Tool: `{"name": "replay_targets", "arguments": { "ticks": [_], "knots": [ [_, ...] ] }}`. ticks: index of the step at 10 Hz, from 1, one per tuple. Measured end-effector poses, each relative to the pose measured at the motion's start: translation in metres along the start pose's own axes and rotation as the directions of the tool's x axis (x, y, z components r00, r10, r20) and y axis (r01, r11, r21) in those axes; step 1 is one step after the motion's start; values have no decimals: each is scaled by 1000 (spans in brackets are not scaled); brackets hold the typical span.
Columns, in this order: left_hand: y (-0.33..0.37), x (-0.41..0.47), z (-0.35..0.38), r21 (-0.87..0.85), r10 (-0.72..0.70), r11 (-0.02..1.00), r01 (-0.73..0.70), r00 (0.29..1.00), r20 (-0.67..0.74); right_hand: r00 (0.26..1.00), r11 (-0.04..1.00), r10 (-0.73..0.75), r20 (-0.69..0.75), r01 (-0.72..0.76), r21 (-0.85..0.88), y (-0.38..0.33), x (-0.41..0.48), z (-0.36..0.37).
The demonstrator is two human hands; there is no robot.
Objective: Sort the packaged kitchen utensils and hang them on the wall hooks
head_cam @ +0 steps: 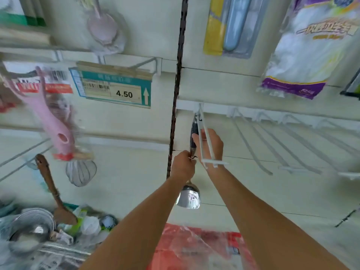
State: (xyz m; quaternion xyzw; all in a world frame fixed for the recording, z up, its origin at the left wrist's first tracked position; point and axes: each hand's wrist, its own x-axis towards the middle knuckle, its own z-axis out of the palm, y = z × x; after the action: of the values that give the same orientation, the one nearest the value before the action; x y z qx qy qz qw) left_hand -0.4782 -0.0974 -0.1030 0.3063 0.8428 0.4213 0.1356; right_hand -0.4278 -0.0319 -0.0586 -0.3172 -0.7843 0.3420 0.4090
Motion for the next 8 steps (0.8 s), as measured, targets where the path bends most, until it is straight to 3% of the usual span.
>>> {"name": "replay_targets", "arguments": {
  "ticks": [3, 8],
  "knots": [
    [-25, -40, 15, 21, 280, 960, -280, 952, -121, 998, 992, -54, -24, 56, 113, -2, -40, -18],
    [-59, -182, -19, -62, 490, 866, -496, 867, -97, 983, 987, -94, -156, 112, 113, -41, -185, -66]
  ]
}}
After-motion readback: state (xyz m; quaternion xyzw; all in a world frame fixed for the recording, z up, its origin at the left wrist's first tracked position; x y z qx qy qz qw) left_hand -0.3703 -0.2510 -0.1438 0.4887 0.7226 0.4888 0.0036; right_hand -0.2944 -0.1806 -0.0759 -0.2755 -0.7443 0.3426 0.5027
